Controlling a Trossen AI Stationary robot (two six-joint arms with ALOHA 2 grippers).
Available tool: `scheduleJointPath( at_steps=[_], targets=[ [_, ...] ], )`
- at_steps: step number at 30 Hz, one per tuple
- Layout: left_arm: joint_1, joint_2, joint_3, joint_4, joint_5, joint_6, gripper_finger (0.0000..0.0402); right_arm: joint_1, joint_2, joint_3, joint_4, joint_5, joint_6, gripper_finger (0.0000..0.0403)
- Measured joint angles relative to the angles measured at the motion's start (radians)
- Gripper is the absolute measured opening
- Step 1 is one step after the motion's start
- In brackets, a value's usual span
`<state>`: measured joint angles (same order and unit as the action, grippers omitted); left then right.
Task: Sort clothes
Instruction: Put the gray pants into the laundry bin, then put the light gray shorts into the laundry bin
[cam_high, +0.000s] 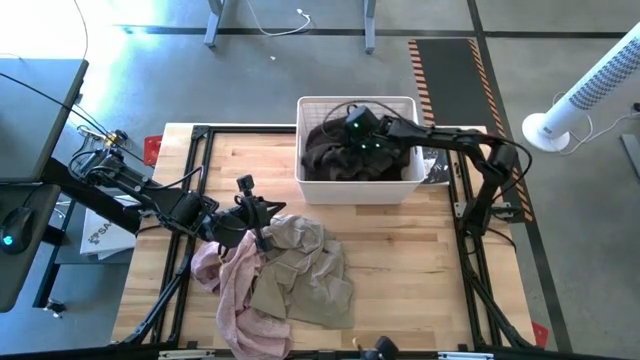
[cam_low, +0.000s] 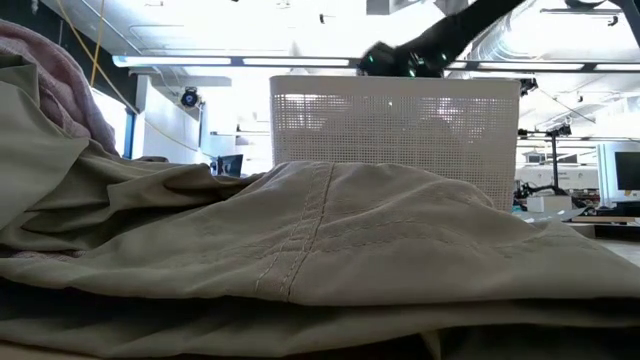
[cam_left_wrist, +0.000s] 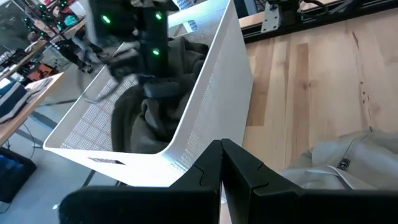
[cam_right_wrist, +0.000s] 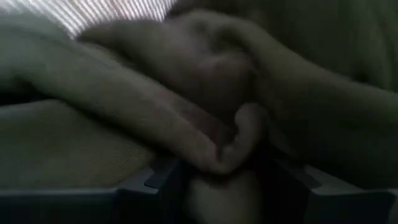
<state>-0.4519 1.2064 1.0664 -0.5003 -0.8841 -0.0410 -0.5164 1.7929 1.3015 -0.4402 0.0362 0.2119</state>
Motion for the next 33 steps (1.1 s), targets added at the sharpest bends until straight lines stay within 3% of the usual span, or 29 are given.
scheduleJointPath(
  at_steps=[3, 6, 9, 14, 17, 22, 28, 33],
  targets=[
    [0.003, 0.0, 0.0, 0.001, 0.0, 0.008, 0.0001, -0.023, -0.005, -0.057, 0.001, -0.049, 0.013, 0.017],
    [0.011, 0.0, 0.0, 0.002, 0.0, 0.008, 0.0001, -0.028, -0.017, -0.059, -0.018, -0.032, -0.011, 0.017],
    [0.015, 0.0, 0.0, 0.0, 0.011, 0.006, 0.0001, 0.002, -0.069, -0.024, -0.04, 0.038, -0.051, 0.017],
    [0.015, 0.0, 0.0, -0.007, 0.015, -0.006, 0.0001, 0.116, -0.249, 0.054, -0.016, 0.241, -0.162, 0.017],
    [0.013, 0.0, 0.0, -0.031, 0.015, -0.03, 0.0001, 0.216, -0.359, 0.057, 0.008, 0.307, -0.216, 0.017],
    [0.012, 0.0, 0.0, -0.089, 0.029, -0.089, 0.0001, 0.472, -0.457, 0.059, 0.045, 0.31, -0.297, 0.017],
    [0.011, 0.0, -0.001, -0.092, 0.118, -0.139, 0.0001, 0.847, -0.394, -0.023, 0.322, 0.461, -0.4, 0.017],
    [-0.006, 0.0, -0.001, -0.112, 0.175, -0.203, 0.0001, 0.947, -0.263, -0.042, 0.504, 0.432, -0.276, 0.017]
  ],
)
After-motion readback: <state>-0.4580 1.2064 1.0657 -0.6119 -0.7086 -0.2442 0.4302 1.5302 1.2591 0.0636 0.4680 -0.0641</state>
